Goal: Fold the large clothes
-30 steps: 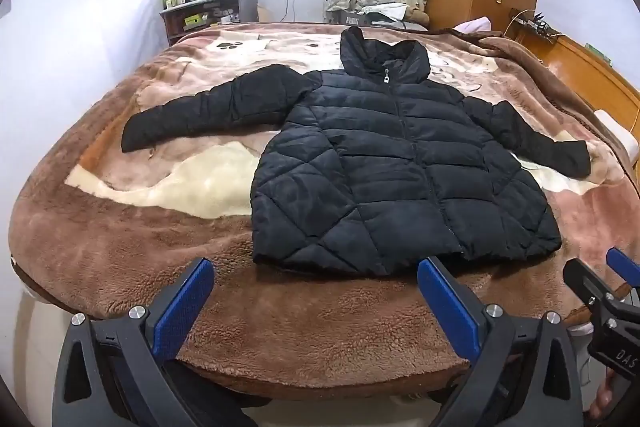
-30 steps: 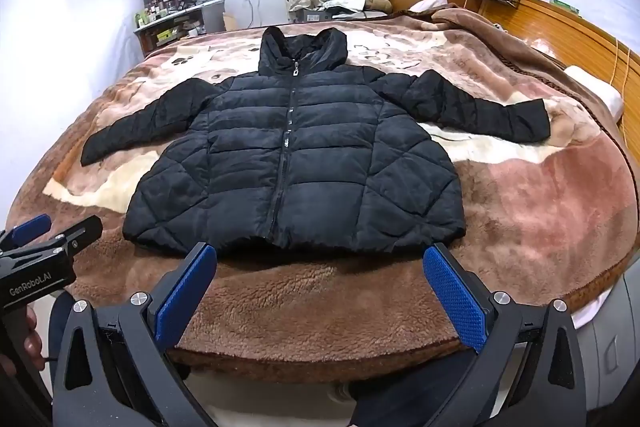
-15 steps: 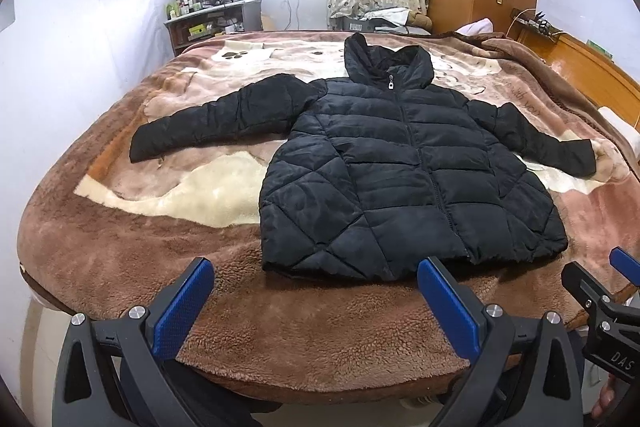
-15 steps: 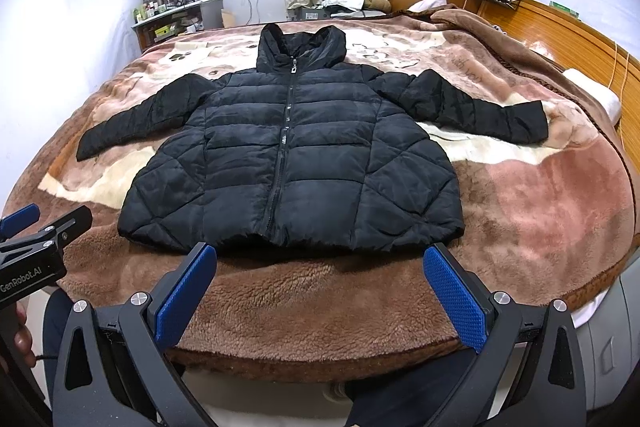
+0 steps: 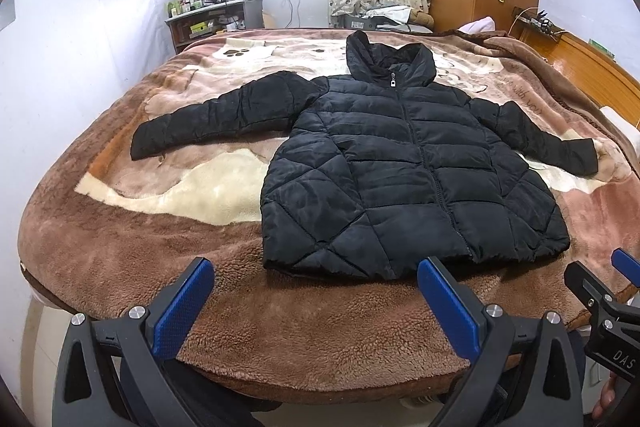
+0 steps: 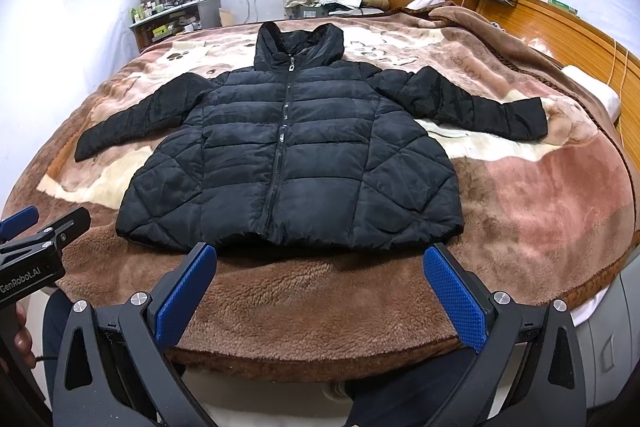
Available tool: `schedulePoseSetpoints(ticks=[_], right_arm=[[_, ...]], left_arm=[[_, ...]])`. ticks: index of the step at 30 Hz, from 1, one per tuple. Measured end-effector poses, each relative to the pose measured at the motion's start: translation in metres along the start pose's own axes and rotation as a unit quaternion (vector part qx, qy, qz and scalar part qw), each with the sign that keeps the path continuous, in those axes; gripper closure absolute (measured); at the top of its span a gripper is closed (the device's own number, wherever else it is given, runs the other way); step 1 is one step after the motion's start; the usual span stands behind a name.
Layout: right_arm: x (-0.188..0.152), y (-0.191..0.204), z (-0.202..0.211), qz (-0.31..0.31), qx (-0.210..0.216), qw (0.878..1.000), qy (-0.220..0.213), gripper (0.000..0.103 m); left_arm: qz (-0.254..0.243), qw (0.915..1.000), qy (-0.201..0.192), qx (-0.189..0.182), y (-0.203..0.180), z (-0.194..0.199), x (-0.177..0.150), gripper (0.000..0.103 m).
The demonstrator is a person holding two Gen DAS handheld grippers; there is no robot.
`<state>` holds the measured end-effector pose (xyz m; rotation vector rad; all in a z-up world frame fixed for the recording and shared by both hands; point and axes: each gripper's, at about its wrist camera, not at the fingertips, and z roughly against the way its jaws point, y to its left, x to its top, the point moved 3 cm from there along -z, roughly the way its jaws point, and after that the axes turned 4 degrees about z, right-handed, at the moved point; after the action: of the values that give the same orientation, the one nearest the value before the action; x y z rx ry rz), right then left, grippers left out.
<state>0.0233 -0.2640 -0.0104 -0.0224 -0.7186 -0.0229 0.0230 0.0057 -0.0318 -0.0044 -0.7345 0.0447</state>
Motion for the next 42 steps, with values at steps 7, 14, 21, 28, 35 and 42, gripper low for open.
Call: schedulePoseSetpoints(ticks=[7, 14, 21, 28, 35, 42], right_arm=[[0.000, 0.000, 0.000, 0.000, 0.000, 1.000, 0.000, 0.000], [0.000, -0.001, 0.000, 0.000, 0.000, 1.000, 0.000, 0.000], [0.000, -0.001, 0.000, 0.000, 0.001, 1.000, 0.000, 0.000], [0.001, -0.001, 0.000, 0.000, 0.001, 1.000, 0.001, 0.000], [0.000, -0.002, -0.002, -0.001, 0.000, 1.000, 0.002, 0.000], [-0.003, -0.004, -0.006, -0.002, -0.001, 1.000, 0.007, 0.000]], left_arm=[[0.001, 1.0000, 0.001, 0.000, 0.002, -0.001, 0.000, 0.000], [0.000, 1.0000, 0.001, 0.001, 0.003, -0.002, 0.000, 0.000], [-0.001, 1.0000, 0.001, 0.002, 0.003, -0.002, 0.000, 0.000], [0.000, 1.0000, 0.002, 0.002, 0.004, -0.003, 0.000, 0.000], [-0.001, 1.0000, 0.002, 0.003, 0.004, -0.004, 0.000, 0.000], [-0.001, 1.0000, 0.007, 0.003, 0.006, -0.011, -0.002, 0.000]])
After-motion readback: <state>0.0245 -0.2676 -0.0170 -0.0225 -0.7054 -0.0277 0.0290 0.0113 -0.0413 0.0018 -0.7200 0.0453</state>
